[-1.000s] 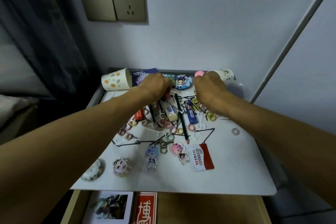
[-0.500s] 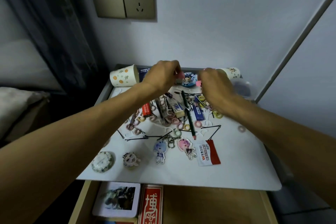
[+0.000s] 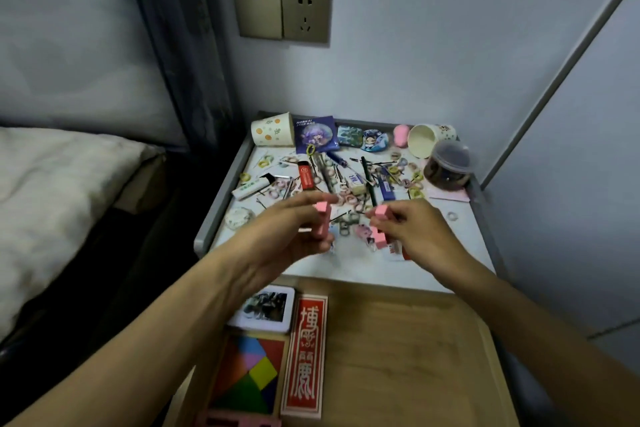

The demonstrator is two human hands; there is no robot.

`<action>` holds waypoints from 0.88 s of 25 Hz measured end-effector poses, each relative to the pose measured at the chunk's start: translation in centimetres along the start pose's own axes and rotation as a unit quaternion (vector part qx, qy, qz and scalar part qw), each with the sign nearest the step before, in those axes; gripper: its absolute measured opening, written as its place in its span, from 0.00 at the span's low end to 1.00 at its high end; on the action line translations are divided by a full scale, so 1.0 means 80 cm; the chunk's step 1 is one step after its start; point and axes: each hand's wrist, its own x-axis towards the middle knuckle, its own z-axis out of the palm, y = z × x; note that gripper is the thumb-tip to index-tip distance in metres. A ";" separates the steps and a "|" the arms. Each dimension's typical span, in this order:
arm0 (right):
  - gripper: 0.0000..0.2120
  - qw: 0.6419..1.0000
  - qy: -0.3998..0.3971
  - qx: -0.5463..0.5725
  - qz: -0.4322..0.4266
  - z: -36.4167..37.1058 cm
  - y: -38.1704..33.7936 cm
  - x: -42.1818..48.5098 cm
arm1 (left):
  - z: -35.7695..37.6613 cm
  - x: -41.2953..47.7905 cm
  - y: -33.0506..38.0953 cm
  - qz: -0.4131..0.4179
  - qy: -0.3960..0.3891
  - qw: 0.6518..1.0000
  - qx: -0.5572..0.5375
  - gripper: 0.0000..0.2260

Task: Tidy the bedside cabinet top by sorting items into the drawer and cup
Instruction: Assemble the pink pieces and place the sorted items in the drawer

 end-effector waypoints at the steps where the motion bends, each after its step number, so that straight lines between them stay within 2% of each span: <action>1: 0.09 0.999 0.000 -0.037 0.003 0.005 0.007 -0.007 | -0.005 -0.009 -0.013 -0.010 0.006 1.000 -0.002 0.15; 4: 0.09 0.998 0.001 -0.064 -0.004 0.021 0.025 -0.012 | -0.012 -0.011 -0.035 -0.026 0.033 0.999 -0.015 0.13; 7: 0.08 0.996 -0.002 -0.073 -0.046 0.032 0.032 -0.007 | -0.013 0.001 -0.037 -0.029 0.045 0.998 -0.033 0.13; 11: 0.05 0.980 0.027 -0.167 -0.102 0.032 0.036 0.003 | -0.012 0.011 -0.036 -0.049 0.035 0.997 -0.054 0.13; 15: 0.06 0.990 0.049 -0.113 -0.070 0.025 0.034 0.005 | -0.009 0.012 -0.035 -0.051 0.033 0.996 -0.066 0.12; 19: 0.11 0.999 0.009 -0.034 0.013 0.024 0.034 0.008 | -0.005 0.009 -0.037 -0.048 0.026 0.997 -0.060 0.12; 22: 0.09 0.987 -0.033 -0.154 -0.022 0.022 0.038 0.005 | -0.003 0.007 -0.037 -0.041 0.020 0.998 -0.047 0.13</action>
